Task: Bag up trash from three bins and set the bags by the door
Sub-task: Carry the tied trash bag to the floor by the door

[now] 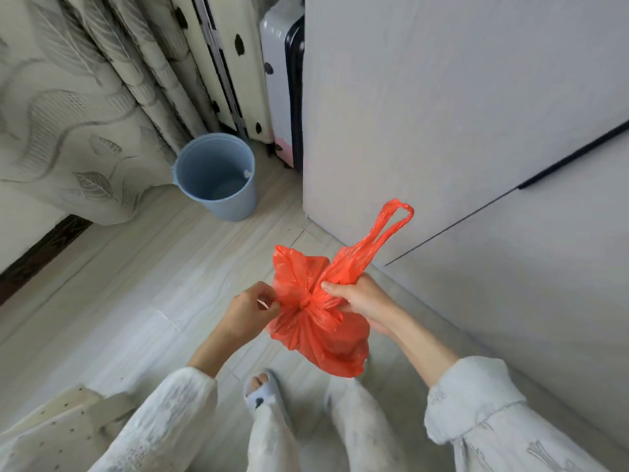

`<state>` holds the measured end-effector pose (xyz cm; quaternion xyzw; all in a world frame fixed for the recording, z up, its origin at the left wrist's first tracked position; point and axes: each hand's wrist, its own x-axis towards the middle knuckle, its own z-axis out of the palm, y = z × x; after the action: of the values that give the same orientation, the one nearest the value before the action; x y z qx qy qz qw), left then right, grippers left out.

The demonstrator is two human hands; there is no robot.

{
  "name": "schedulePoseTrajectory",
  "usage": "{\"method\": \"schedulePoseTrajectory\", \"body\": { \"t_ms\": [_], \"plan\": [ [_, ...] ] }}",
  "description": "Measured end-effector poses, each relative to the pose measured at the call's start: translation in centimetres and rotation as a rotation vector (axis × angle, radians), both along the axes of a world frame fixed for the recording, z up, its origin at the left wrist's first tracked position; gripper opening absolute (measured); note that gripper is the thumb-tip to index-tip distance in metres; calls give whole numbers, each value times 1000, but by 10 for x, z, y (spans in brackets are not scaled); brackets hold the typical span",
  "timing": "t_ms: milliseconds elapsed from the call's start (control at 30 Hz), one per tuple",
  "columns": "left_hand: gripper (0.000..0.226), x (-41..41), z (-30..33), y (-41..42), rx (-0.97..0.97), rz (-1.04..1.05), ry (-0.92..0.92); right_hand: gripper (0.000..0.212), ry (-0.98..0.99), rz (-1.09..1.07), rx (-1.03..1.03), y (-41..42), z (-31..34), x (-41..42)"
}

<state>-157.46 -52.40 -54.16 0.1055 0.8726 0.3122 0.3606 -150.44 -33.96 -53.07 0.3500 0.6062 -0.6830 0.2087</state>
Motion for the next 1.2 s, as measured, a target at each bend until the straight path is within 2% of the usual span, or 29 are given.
{"method": "schedulePoseTrajectory", "body": {
  "t_ms": [200, 267, 367, 533, 600, 700, 800, 867, 967, 1067, 1200],
  "plan": [
    [13, 31, 97, 36, 97, -206, -19, 17, 44, -131, 170, 29, 107, 73],
    [11, 42, 120, 50, 140, -301, -17, 17, 59, -209, 210, 35, 132, 105],
    [25, 66, 154, 74, 186, -438, -17, 13, 75, -307, 279, 40, 166, 158],
    [20, 134, 199, 134, 289, -603, -43, 11, 56, -486, 459, 57, 212, 264],
    [19, 173, 215, 160, 316, -702, -61, 14, 43, -592, 506, 62, 230, 313],
    [21, 244, 238, 195, 348, -856, -85, 7, 6, -784, 553, 69, 247, 395],
    [22, 324, 254, 233, 390, -981, -91, 21, -15, -954, 579, 83, 259, 481],
    [23, 384, 262, 256, 397, -1074, -93, 21, -7, -1054, 591, 92, 264, 542],
    [22, 480, 269, 289, 396, -1188, -98, 6, 28, -1162, 597, 107, 271, 635],
    [18, 570, 277, 316, 416, -1281, -96, 17, 30, -1278, 589, 118, 286, 718],
    [18, 666, 287, 347, 428, -1371, -133, 19, 19, -1390, 566, 133, 302, 812]
  ]
}}
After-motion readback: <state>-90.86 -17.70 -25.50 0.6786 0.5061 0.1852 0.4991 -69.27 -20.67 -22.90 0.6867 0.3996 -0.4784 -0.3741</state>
